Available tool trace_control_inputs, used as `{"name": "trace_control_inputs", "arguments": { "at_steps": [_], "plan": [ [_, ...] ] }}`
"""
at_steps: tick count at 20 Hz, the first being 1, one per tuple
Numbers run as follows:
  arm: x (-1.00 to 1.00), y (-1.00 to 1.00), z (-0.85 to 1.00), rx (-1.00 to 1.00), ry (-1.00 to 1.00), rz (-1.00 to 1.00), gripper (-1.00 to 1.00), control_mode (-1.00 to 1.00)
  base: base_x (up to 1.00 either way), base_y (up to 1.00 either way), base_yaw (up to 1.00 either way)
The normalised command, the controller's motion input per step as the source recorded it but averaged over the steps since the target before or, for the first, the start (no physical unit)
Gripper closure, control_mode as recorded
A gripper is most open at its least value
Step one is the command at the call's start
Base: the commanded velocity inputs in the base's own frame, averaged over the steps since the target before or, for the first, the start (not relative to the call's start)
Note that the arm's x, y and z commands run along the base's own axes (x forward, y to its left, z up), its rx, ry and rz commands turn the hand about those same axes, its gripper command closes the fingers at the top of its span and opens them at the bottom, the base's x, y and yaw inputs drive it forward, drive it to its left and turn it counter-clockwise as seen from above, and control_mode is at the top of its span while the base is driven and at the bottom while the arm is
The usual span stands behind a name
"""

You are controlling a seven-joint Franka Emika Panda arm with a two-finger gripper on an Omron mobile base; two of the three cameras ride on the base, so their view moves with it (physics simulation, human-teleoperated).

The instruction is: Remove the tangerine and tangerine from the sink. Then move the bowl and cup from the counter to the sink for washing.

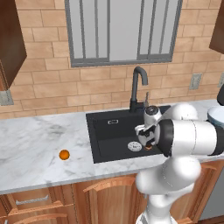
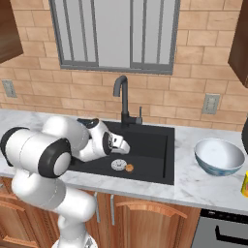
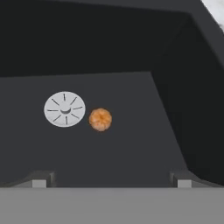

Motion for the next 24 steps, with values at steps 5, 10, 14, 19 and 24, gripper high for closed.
{"name": "trace_control_inputs", "arguments": {
  "at_steps": [5, 10, 14, 19, 24],
  "plan": [
    [0.15, 0.0, -0.24, 0.0, 0.0, -0.05, -1.0, -1.0, 0.0, 0.0, 0.0],
    [0.17, 0.0, -0.22, 0.0, 0.0, -0.04, -1.0, -1.0, 0.0, 0.0, 0.0],
    [0.15, -0.01, -0.18, 0.0, 0.03, -0.03, -1.0, -1.0, 0.0, 0.0, 0.0],
    [0.1, -0.02, -0.15, 0.0, 0.07, -0.02, -1.0, -1.0, 0.0, 0.0, 0.0],
    [0.14, -0.01, -0.17, 0.0, 0.08, -0.02, -1.0, -1.0, 0.0, 0.0, 0.0]
  ]
}}
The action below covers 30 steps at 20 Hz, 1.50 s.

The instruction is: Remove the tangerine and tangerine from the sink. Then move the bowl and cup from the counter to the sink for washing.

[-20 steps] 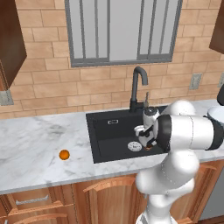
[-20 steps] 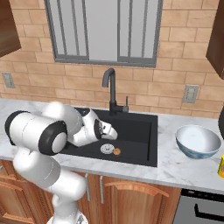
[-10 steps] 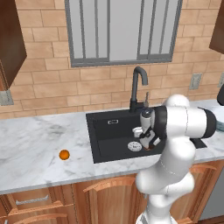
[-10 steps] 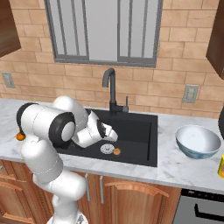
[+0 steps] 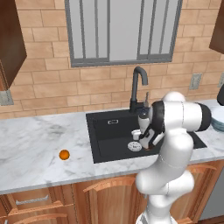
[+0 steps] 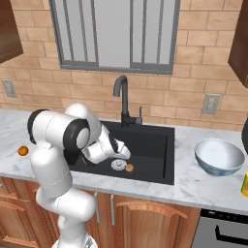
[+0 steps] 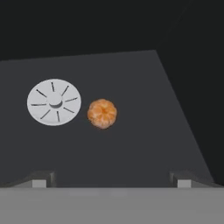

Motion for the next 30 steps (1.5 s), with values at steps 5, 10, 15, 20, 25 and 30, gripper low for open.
{"name": "trace_control_inputs", "arguments": {
  "at_steps": [5, 10, 15, 20, 25, 30],
  "plan": [
    [0.18, -0.06, -0.13, -0.01, 0.07, -0.01, -1.0, -1.0, 0.0, 0.0, 0.0],
    [0.19, -0.1, -0.1, -0.02, 0.08, -0.01, -1.0, -1.0, 0.0, 0.0, 0.0],
    [0.12, -0.05, -0.14, -0.01, 0.02, 0.0, -1.0, -1.0, 0.0, 0.0, 0.0],
    [0.1, -0.03, -0.13, -0.01, 0.0, 0.0, -1.0, -1.0, 0.0, 0.0, 0.0],
    [0.15, -0.04, -0.17, -0.02, 0.0, 0.0, -1.0, -1.0, 0.0, 0.0, 0.0],
    [0.17, -0.04, -0.15, -0.03, 0.0, 0.0, -1.0, -1.0, 0.0, 0.0, 0.0]
  ]
}}
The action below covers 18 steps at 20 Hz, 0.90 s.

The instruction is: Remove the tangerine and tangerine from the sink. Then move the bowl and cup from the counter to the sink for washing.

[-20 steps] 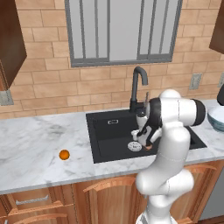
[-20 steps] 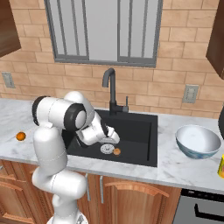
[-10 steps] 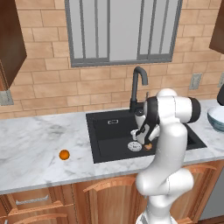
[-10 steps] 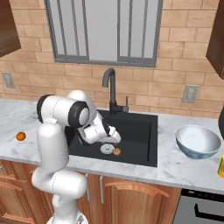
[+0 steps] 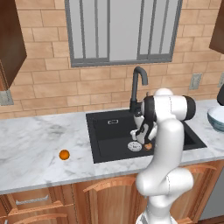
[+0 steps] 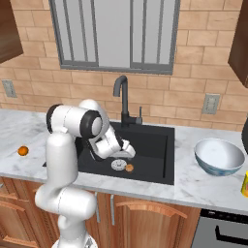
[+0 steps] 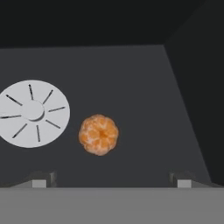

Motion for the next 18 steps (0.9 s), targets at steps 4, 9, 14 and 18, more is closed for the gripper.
{"name": "trace_control_inputs", "arguments": {
  "at_steps": [4, 9, 14, 18],
  "plan": [
    [0.19, -0.02, -0.17, -0.03, 0.0, 0.0, -1.0, -1.0, 0.0, 0.0, 0.0],
    [0.12, -0.03, -0.16, -0.01, 0.0, 0.0, -1.0, -1.0, 0.0, 0.0, 0.0],
    [0.11, -0.02, -0.15, 0.0, 0.0, 0.0, -1.0, -1.0, 0.0, 0.0, 0.0],
    [0.1, -0.04, -0.12, 0.0, 0.0, 0.0, -1.0, -1.0, 0.0, 0.0, 0.0]
  ]
}}
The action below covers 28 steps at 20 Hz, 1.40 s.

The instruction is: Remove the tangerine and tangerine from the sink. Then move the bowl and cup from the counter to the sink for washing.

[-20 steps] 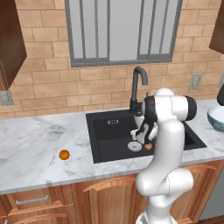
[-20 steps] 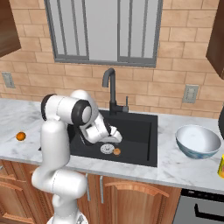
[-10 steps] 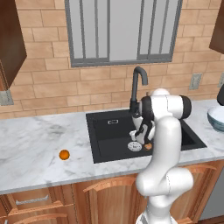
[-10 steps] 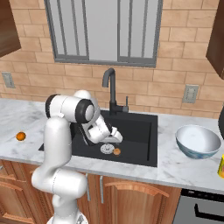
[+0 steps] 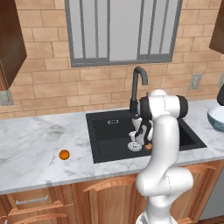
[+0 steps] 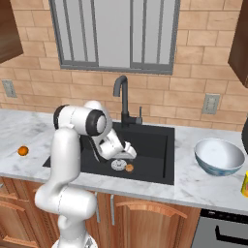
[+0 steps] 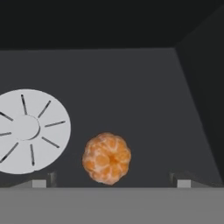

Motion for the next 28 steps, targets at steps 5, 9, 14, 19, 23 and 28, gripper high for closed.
{"name": "trace_control_inputs", "arguments": {
  "at_steps": [5, 9, 14, 19, 23, 28],
  "plan": [
    [0.05, -0.05, -0.11, 0.0, 0.0, 0.0, -1.0, -1.0, 0.0, 0.0, 0.0],
    [0.07, -0.08, -0.14, 0.0, 0.01, 0.0, -1.0, -1.0, 0.0, 0.0, 0.0],
    [0.07, -0.05, -0.15, 0.0, 0.02, 0.0, -1.0, -1.0, 0.0, 0.0, 0.0],
    [0.03, 0.0, -0.16, 0.0, 0.01, 0.0, -1.0, -1.0, 0.0, 0.0, 0.0],
    [0.03, 0.0, -0.17, 0.0, 0.02, -0.01, -1.0, -1.0, 0.0, 0.0, 0.0],
    [0.01, -0.01, -0.17, 0.0, 0.01, -0.01, -1.0, -1.0, 0.0, 0.0, 0.0]
  ]
}}
